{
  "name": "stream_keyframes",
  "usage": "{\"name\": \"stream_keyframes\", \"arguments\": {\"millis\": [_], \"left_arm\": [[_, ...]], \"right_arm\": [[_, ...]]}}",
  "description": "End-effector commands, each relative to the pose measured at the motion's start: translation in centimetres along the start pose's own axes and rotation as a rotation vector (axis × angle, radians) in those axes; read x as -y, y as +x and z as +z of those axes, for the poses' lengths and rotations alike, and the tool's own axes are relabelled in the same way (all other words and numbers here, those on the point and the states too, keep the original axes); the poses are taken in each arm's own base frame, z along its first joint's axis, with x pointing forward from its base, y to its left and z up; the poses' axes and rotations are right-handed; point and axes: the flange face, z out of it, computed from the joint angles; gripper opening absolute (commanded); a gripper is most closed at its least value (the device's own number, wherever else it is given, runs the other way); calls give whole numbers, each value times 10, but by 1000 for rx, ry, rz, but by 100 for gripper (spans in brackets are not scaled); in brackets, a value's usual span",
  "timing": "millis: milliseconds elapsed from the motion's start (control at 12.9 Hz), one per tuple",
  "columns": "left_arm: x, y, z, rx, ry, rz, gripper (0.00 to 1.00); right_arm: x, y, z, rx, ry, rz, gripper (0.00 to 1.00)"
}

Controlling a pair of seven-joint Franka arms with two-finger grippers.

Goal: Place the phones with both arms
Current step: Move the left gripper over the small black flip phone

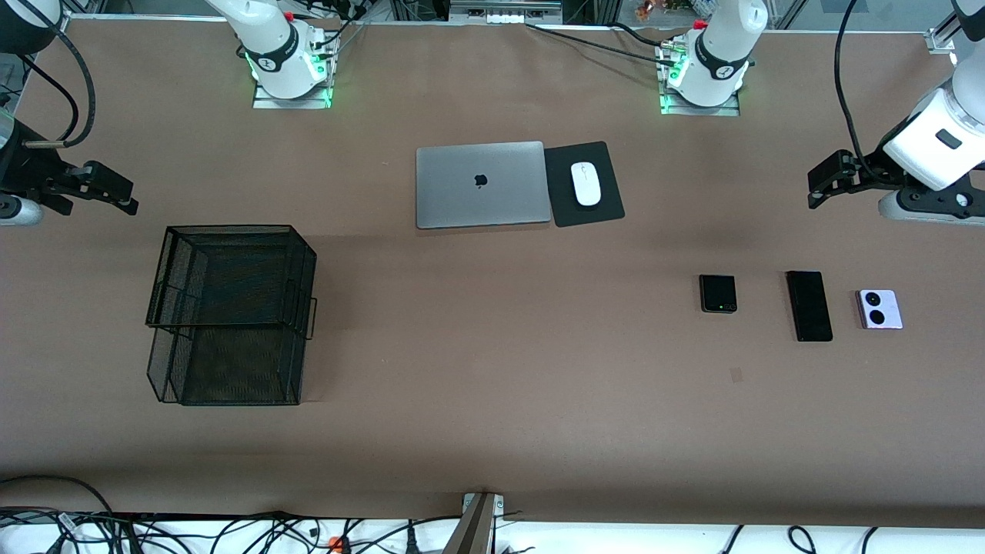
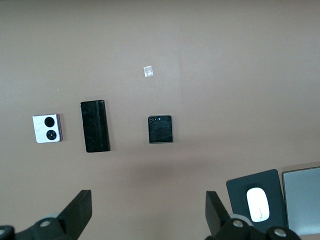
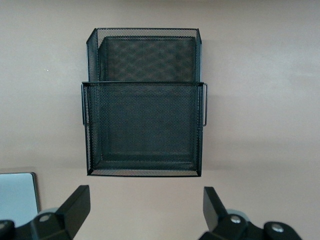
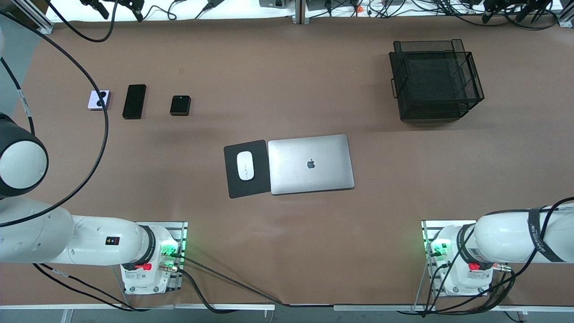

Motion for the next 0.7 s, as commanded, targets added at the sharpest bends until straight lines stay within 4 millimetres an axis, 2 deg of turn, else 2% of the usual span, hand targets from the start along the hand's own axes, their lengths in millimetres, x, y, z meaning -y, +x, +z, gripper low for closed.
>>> {"name": "stream_keyframes", "arguments": {"millis": [0,620], "left_arm": [[-2,-1,-5,3,-14,-3,100],[-1,-2,-2,23,-17,-5,100]], "right_arm": [[-2,-1,-2,-1,-9,-12,100],[-2,-1,-1,1,-9,-13,100]]}}
